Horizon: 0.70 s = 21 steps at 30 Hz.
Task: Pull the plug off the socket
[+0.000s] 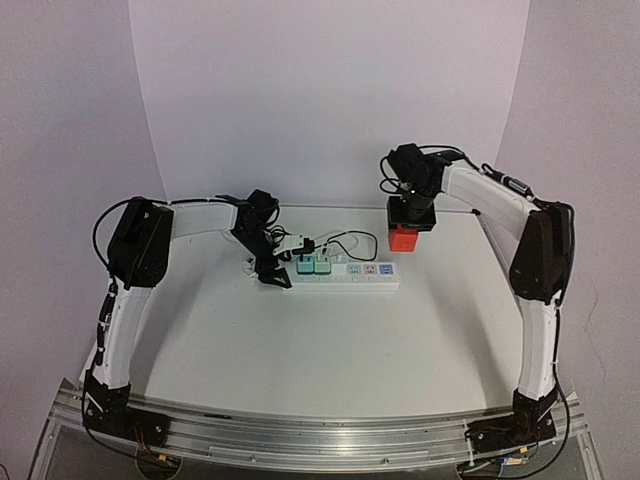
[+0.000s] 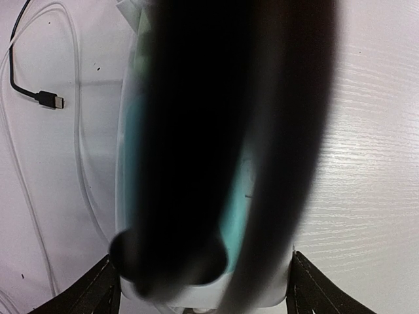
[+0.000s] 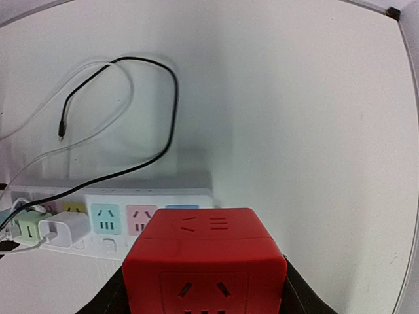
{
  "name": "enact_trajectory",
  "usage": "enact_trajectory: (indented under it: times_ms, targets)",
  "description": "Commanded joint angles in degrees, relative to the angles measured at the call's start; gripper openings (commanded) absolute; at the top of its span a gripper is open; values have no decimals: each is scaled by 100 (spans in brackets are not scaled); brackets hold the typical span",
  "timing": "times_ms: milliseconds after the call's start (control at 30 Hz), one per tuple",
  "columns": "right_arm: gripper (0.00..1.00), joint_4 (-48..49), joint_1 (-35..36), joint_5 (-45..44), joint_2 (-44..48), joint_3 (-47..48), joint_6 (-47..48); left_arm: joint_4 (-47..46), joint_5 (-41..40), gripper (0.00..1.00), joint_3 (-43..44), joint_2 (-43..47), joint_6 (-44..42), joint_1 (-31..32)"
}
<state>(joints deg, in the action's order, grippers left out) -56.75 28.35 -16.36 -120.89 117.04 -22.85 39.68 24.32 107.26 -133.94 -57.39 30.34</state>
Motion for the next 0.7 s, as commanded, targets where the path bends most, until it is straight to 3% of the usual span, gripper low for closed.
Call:
enact_trajectory:
  times_ms: [0, 200, 467, 567, 667]
  targets:
    - [0, -5, -437, 71, 751, -512, -69, 242, -500, 0, 14, -370, -11, -42]
    - [0, 715, -935, -332, 1079, -1004, 421, 198, -508, 0, 32, -385, 46, -38]
    - [0, 3066, -2316, 1960, 1516, -2946, -2167, 254, -511, 0, 5, -371, 142, -41]
    - [0, 4382, -2665, 2385, 1514, -3781, -3209, 283, -516, 0, -12, -357, 148, -47]
    - [0, 5260, -2783, 2356, 1383, -4122, -3658, 287, -518, 0, -20, -355, 151, -40]
